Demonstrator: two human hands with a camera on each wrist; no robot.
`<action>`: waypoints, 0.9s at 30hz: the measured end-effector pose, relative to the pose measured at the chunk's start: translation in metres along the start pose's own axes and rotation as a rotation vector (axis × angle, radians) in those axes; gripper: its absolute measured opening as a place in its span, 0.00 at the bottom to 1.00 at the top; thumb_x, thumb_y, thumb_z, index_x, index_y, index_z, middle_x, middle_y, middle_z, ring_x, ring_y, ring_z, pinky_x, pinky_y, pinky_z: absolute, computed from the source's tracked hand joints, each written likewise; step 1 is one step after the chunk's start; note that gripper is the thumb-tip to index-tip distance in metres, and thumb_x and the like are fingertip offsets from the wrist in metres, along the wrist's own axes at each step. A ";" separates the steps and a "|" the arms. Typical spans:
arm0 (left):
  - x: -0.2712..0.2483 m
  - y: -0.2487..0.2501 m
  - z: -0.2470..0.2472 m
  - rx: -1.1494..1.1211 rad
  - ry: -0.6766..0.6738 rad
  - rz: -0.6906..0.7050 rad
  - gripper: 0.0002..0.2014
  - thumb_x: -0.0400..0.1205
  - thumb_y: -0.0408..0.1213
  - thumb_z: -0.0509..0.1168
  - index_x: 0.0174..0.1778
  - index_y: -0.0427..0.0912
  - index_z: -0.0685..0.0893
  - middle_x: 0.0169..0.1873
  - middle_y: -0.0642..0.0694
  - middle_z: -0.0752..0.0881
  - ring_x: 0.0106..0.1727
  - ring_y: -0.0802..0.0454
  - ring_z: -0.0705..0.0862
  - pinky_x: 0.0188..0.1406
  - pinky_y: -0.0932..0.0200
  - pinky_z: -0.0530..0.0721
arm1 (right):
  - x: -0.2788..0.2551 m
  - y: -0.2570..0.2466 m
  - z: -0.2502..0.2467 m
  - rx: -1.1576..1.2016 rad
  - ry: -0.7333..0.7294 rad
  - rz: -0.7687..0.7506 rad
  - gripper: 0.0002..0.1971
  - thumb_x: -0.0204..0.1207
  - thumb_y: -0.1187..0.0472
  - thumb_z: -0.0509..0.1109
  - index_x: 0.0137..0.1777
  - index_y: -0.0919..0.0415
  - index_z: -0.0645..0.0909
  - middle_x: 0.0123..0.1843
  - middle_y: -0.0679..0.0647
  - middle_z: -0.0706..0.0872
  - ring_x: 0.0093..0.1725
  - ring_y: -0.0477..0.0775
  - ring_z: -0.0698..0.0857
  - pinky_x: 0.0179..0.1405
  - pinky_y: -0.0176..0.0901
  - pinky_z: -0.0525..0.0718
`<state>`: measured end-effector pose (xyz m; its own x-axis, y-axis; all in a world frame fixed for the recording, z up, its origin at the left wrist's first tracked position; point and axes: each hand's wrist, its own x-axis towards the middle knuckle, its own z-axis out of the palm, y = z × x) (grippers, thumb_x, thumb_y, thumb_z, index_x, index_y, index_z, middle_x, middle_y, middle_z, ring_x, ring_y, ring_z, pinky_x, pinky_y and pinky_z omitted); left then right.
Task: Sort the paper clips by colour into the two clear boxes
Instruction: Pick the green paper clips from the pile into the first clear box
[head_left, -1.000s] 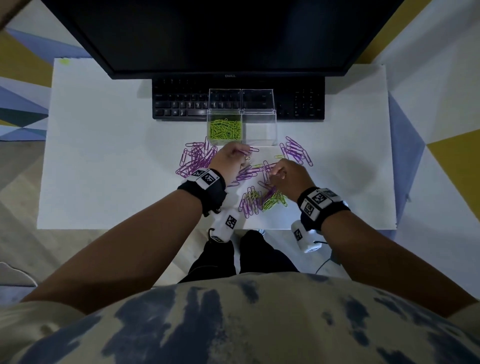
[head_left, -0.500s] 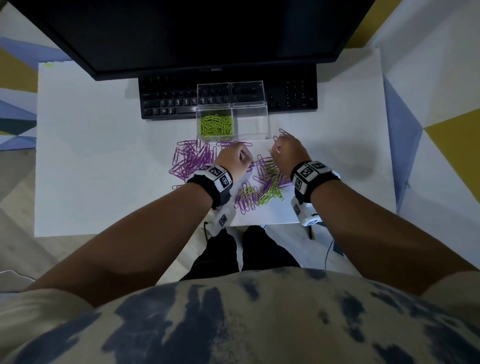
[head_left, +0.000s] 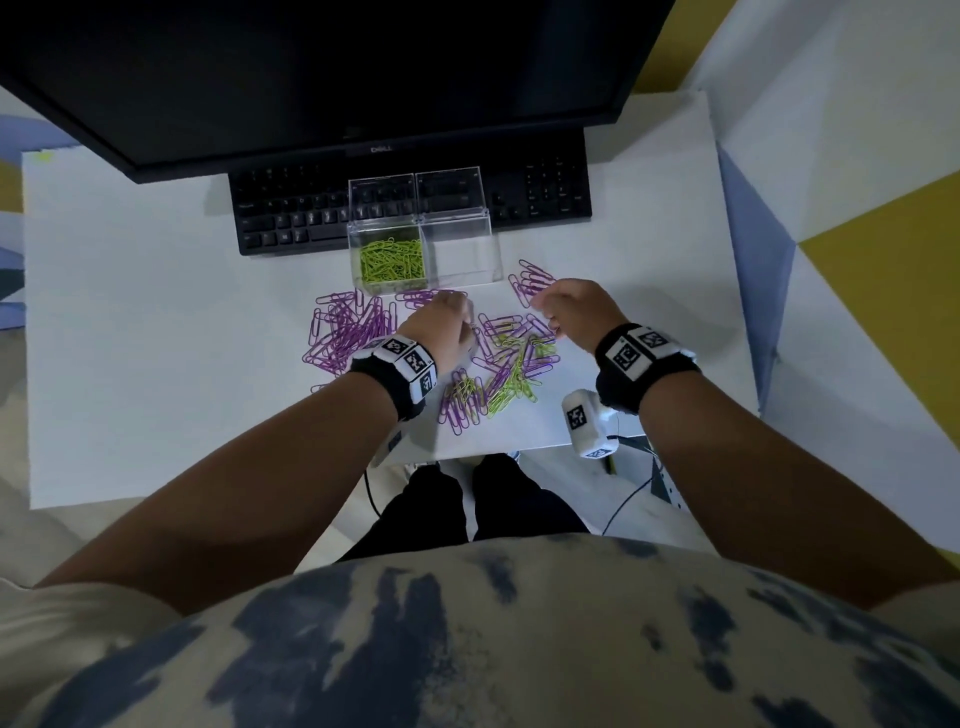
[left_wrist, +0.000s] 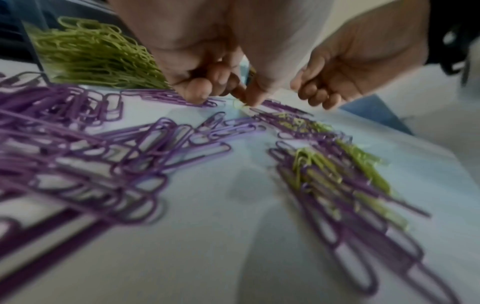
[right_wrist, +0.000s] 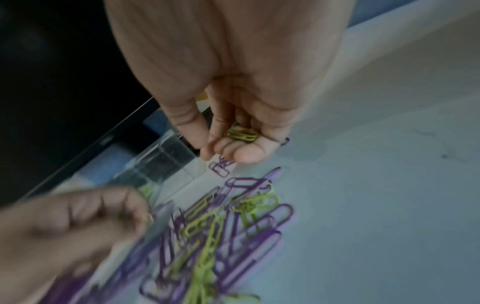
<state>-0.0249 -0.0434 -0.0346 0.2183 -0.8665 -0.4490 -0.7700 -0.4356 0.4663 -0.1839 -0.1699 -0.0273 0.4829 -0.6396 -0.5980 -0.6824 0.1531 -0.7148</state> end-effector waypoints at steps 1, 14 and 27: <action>-0.001 0.000 0.000 -0.049 0.056 -0.005 0.06 0.82 0.32 0.59 0.51 0.35 0.75 0.51 0.41 0.76 0.46 0.46 0.77 0.46 0.57 0.74 | -0.001 0.001 0.002 -0.096 0.007 -0.056 0.08 0.74 0.61 0.67 0.48 0.63 0.85 0.37 0.49 0.83 0.38 0.47 0.80 0.42 0.38 0.78; -0.013 0.004 0.011 -0.865 0.275 -0.314 0.14 0.82 0.25 0.49 0.47 0.37 0.81 0.29 0.48 0.78 0.18 0.62 0.71 0.21 0.64 0.67 | 0.006 0.005 0.038 -0.502 -0.036 -0.279 0.05 0.76 0.64 0.68 0.45 0.66 0.81 0.44 0.56 0.81 0.44 0.55 0.80 0.43 0.43 0.76; 0.005 0.016 0.027 -0.228 0.171 -0.187 0.05 0.82 0.36 0.62 0.50 0.40 0.76 0.40 0.47 0.83 0.40 0.48 0.80 0.42 0.57 0.76 | 0.007 -0.002 0.028 -0.510 -0.085 -0.349 0.07 0.77 0.67 0.62 0.44 0.67 0.81 0.43 0.57 0.81 0.43 0.55 0.79 0.42 0.44 0.74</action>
<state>-0.0521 -0.0485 -0.0499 0.4551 -0.7865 -0.4176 -0.5577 -0.6173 0.5549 -0.1642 -0.1535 -0.0399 0.7525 -0.5216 -0.4021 -0.6424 -0.4465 -0.6228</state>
